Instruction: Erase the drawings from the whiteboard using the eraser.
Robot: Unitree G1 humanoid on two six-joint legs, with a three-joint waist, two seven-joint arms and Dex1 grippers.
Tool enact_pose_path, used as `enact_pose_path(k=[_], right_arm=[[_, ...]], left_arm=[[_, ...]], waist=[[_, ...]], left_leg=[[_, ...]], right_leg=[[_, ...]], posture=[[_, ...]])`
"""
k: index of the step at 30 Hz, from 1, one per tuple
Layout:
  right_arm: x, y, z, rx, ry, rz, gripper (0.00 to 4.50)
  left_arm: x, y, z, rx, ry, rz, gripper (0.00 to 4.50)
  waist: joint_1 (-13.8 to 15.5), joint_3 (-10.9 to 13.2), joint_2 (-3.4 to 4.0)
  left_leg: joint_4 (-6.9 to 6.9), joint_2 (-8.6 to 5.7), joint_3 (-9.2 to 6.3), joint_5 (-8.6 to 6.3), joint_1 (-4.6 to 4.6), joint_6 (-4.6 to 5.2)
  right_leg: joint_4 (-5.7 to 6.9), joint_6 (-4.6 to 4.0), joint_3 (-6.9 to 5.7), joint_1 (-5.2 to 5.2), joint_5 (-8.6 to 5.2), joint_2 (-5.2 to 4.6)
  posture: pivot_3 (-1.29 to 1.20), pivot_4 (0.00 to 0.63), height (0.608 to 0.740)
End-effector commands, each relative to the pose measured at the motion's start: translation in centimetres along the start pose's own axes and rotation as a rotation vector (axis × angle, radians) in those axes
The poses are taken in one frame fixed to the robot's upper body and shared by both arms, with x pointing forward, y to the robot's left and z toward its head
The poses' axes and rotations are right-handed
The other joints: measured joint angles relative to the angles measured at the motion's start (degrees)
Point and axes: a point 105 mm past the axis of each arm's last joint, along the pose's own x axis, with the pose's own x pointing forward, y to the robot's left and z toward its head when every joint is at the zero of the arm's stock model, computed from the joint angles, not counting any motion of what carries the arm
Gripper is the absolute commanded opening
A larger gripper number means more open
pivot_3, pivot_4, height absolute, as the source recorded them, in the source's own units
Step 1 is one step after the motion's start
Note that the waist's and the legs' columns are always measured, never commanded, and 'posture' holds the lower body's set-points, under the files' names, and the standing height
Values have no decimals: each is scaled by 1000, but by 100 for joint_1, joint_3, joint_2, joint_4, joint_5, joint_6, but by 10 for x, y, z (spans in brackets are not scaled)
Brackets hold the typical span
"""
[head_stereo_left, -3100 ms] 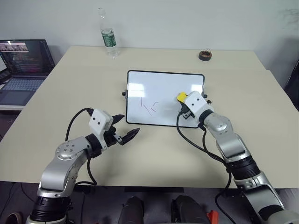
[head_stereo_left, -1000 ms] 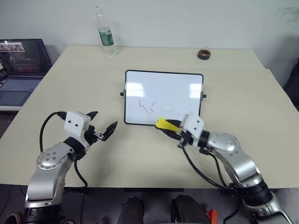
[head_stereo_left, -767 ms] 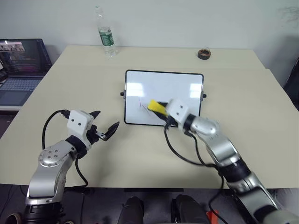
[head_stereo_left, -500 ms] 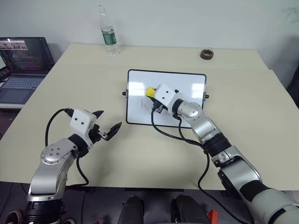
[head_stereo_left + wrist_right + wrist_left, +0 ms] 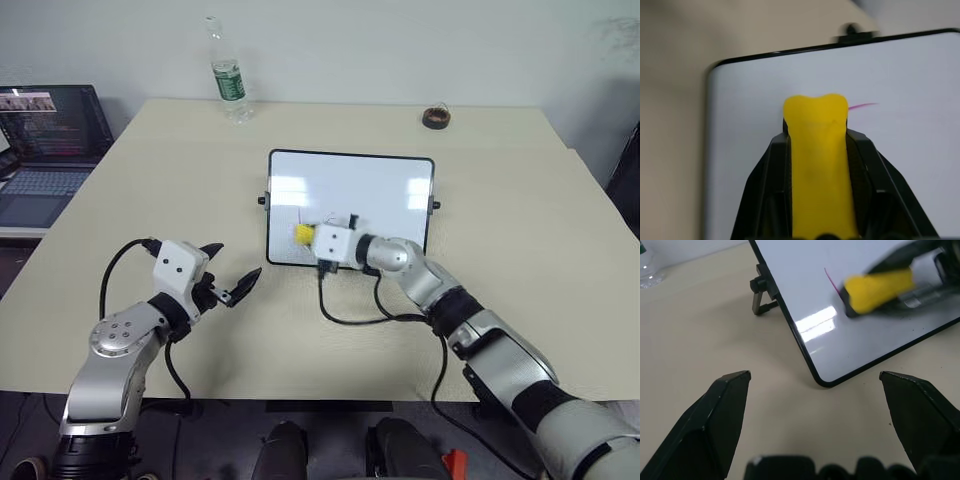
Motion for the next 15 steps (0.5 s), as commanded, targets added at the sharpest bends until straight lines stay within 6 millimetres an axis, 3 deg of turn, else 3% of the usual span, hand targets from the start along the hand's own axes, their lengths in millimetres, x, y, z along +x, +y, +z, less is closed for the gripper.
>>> enact_pose_path(k=[1, 6, 9, 15], right_arm=[[1, -11, -7, 17, 45, -27, 1092], [2, 30, -10, -19, 72, 221, 1092], [-3, 42, -18, -23, 98, 287, 1092], [-13, -28, -33, -36, 134, -93, 1091]], left_arm=[[0, -1, 9, 27, -34, -5, 4500], [1, -3, 9, 23, -37, -8, 4500], [2, -5, 11, 23, -41, -8, 4500], [3, -6, 11, 18, -42, -7, 4500]], waist=[[20, -1, -2], [-3, -2, -3], [-5, -2, -3], [35, -1, -2]], left_leg=[[0, 0, -2, 0, -1, 0], [-3, 1, 4, -1, -4, 1], [-4, 3, 1, -1, -2, 1], [0, 3, -6, 0, -2, 1]], right_leg=[[-1, 0, -2, 1, 0, -1], [-17, 1, 4, 2, -1, -4], [-16, 1, 1, 3, -1, -4], [-6, 1, -4, 5, 0, -5]], posture=[[0, 150, 740], [0, 150, 740], [0, 150, 740], [0, 150, 740]])
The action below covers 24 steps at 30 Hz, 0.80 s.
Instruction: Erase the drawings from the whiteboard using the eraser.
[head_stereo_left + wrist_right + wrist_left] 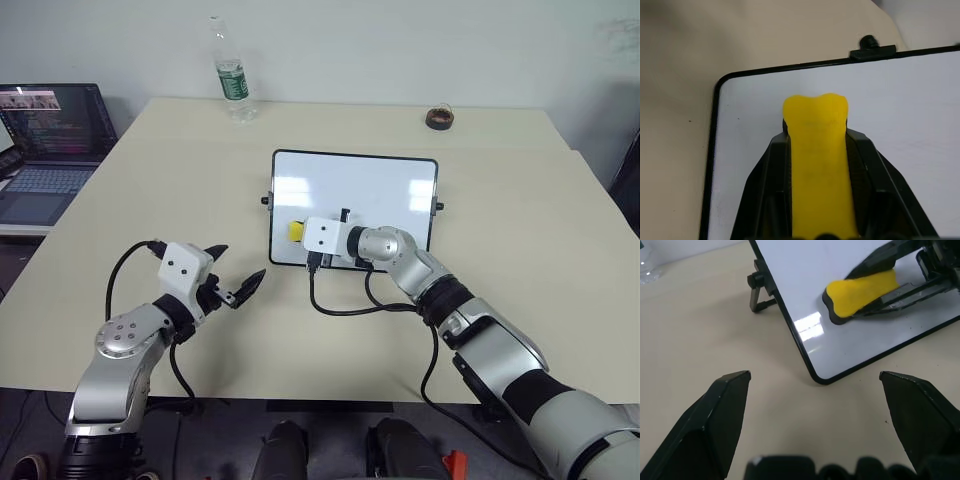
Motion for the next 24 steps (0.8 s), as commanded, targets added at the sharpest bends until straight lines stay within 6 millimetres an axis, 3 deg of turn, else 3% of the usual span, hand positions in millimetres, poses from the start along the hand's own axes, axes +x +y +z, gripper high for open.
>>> enact_pose_path(k=[1, 5, 10, 13, 16, 20, 24], right_arm=[[-24, -47, -38, -11, 128, -205, 1091], [-32, -37, -54, -11, 166, -141, 1091], [-47, 30, -68, -64, 162, 180, 1091], [-55, 43, -74, -138, 179, 240, 1091], [-53, 25, -71, -169, 176, 121, 1090], [-54, -36, -63, -107, 170, -224, 1090], [-56, -37, -70, -89, 194, -227, 1090]], left_arm=[[0, -1, 14, 32, -44, 2, 4500], [3, -3, 16, 30, -49, -5, 4500], [4, -4, 17, 27, -51, -9, 4500], [4, -4, 17, 26, -50, -12, 4500], [5, -5, 17, 27, -51, -17, 4500], [5, -5, 17, 29, -49, -19, 4500], [5, -5, 18, 29, -50, -19, 4500]], waist=[[26, 0, 0], [37, -3, -5], [25, -14, -8], [-6, -16, -7], [-13, -12, -2], [-3, -8, 0], [9, -9, -3]], left_leg=[[1, -1, -2, 1, 0, 0], [3, -5, -4, 3, 3, 4], [0, -4, -5, 2, 11, 4], [-1, -4, 2, 2, 32, 4], [-3, -6, 7, 3, 72, 5], [-1, -5, 2, 10, 73, 14], [-1, -6, 1, 12, 67, 12]], right_leg=[[1, 0, -2, 1, 0, -1], [-2, 2, -5, 10, 1, -7], [-8, 2, -7, 21, 0, -6], [-8, 3, 0, 34, 0, -6], [-9, 7, 6, 66, -3, 3], [-10, 13, 4, 71, -6, 6], [-16, 6, 3, 70, -1, 5]], posture=[[0, 150, 740], [0, 150, 740], [0, 150, 740], [0, 150, 740], [0, 150, 740], [0, 150, 740], [0, 150, 740]])
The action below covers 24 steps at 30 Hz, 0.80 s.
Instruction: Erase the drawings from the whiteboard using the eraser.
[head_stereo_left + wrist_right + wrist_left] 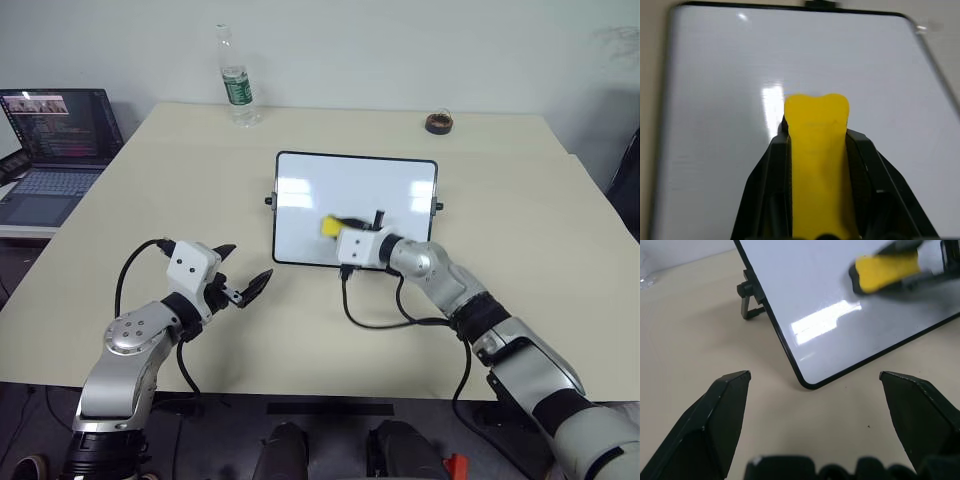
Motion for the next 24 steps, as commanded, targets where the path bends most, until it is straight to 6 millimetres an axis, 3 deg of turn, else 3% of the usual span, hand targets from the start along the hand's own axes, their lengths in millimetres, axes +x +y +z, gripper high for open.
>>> enact_pose_path(k=[1, 5, 7, 13, 17, 19, 22, 24], right_arm=[[-11, 3, -35, 35, 135, 13, 1090], [-26, 65, -41, -1, 140, 332, 1090], [-34, 84, -40, -24, 133, 438, 1090], [-35, 78, -28, -85, 88, 403, 1090], [-33, 66, -15, -67, 44, 327, 1090], [-35, 36, 0, 36, 0, 185, 1090], [-54, -14, 25, 242, -100, -27, 1090], [-70, -37, 23, 335, -89, -144, 1090]], left_arm=[[0, 1, 15, 37, -46, 4, 4500], [0, 0, 16, 37, -48, 2, 4500], [0, 0, 16, 36, -48, 1, 4500], [0, 0, 17, 36, -48, -3, 4500], [2, -1, 18, 37, -50, -11, 4500], [6, -5, 23, 42, -62, -30, 4500], [15, -14, 37, 44, -89, -90, 4500], [21, -24, 44, 48, -87, -160, 4500]], waist=[[0, -1, -2], [-7, -5, -5], [-12, -11, -8], [-16, -5, -1], [-10, -3, -2], [-6, -2, -2], [43, 9, 0], [35, 11, 0]], left_leg=[[-2, 0, 0, 0, -1, 0], [-9, 1, 2, -2, 0, 0], [-10, 1, 2, -2, 7, 0], [-11, 3, 3, 0, 55, 2], [-13, 3, 2, 0, 41, 2], [-16, 3, 2, -1, 14, 1], [-6, 7, -10, 0, -69, 0], [-1, 7, -8, 3, -119, -5]], right_leg=[[-3, 0, -1, 0, 0, 0], [-7, -1, 1, 0, 0, -2], [-8, 1, 1, 7, -2, -3], [-6, 17, 8, 47, -12, -2], [-13, 16, 6, 38, -15, -2], [-15, 17, 4, 14, -14, -2], [-4, -4, -7, -58, 1, -7], [-2, 2, -6, -104, 11, -10]], posture=[[0, 150, 740], [0, 150, 740], [0, 150, 740], [0, 150, 740], [0, 150, 740], [0, 150, 740], [0, 150, 740], [0, 150, 740]])
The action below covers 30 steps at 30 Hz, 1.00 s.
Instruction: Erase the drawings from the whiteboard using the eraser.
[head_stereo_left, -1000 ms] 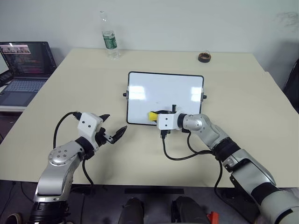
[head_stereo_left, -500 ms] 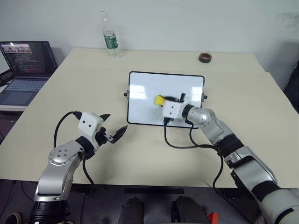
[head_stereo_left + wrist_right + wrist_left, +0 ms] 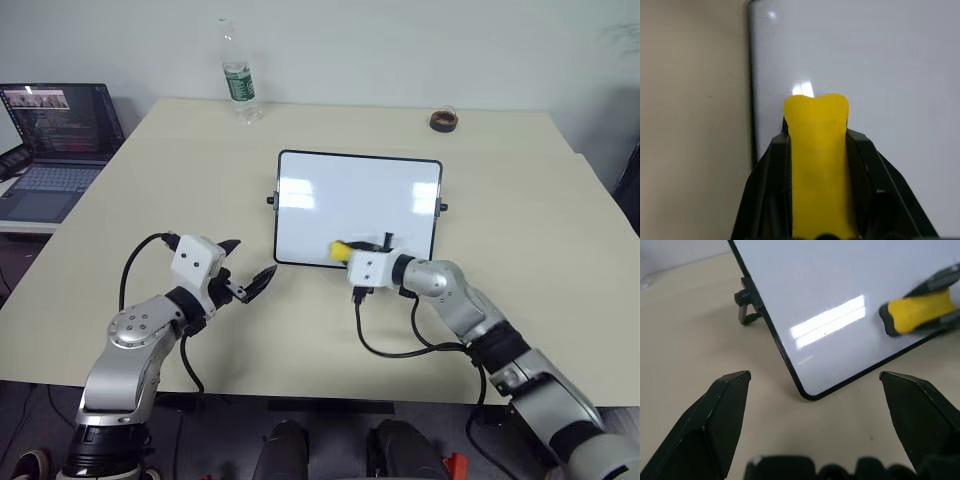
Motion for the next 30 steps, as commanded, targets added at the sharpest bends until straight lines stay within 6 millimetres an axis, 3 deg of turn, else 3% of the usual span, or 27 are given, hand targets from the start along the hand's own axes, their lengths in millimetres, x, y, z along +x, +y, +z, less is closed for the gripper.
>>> enact_pose_path(k=[1, 4, 8, 10, 12, 14, 18, 23, 28, 30], right_arm=[[-33, -56, 25, 139, -74, -260, 1090], [-68, -76, 15, 269, -26, -429, 1090], [-106, -82, 0, 377, 53, -560, 1090], [-135, -78, -26, 474, 176, -672, 1090], [-157, -60, -55, 579, 327, -711, 1090], [-160, -44, -69, 681, 383, -695, 1090], [-154, -30, -83, 795, 418, -676, 1090], [-147, -33, -99, 838, 443, -707, 1090], [-138, -43, -116, 892, 447, -760, 1090], [-136, -47, -122, 920, 447, -787, 1807]], left_arm=[[10, -19, 27, 45, -49, -132, 4500], [17, -35, 39, 66, -54, -252, 4500], [28, -56, 52, 88, -75, -390, 4500], [36, -76, 62, 103, -101, -518, 4500], [42, -95, 67, 141, -112, -652, 4500], [47, -103, 68, 178, -112, -723, 4500], [61, -117, 79, 217, -152, -828, 4500], [75, -130, 88, 237, -183, -910, 4500], [81, -133, 83, 268, -172, -931, 4500], [80, -131, 81, 257, -172, -913, 4500]], waist=[[-20, 0, 0], [-30, 0, 0], [-39, 6, 9], [-42, 8, 13], [-28, 8, 13], [-41, 8, 13], [-165, 14, 22], [-186, 14, 22], [-185, 14, 23], [-184, 14, 23]], left_leg=[[-1, -2, 1, 0, 0, 0], [-11, -6, 3, -6, 0, -7], [-26, -9, 10, -9, -1, -10], [-25, -14, 12, -9, 0, -10], [-25, -20, 11, -9, 0, -10], [-24, -24, 15, -9, 2, -10], [-23, -20, 41, -9, 15, -8], [-19, -22, 41, -8, 14, -7], [-21, -22, 44, -9, 8, -5], [-21, -22, 43, -9, 8, -5]], right_leg=[[-2, 2, 0, 1, -1, -3], [-18, 8, -1, 4, -8, -3], [-32, 7, 3, 3, -13, -1], [-32, 7, 4, 2, -13, 0], [-32, 7, 2, 3, -14, 7], [-33, 7, 4, 6, -14, 14], [-10, 8, 16, -3, -14, 20], [-8, 9, 19, -4, -15, 34], [-11, 9, 22, -7, -15, 32], [-10, 9, 25, -7, -15, 31]], posture=[[0, 150, 740], [0, 150, 740], [0, 150, 740], [0, 150, 740], [0, 150, 740], [0, 150, 740], [0, 150, 740], [0, 150, 740], [0, 150, 740], [0, 150, 740]])
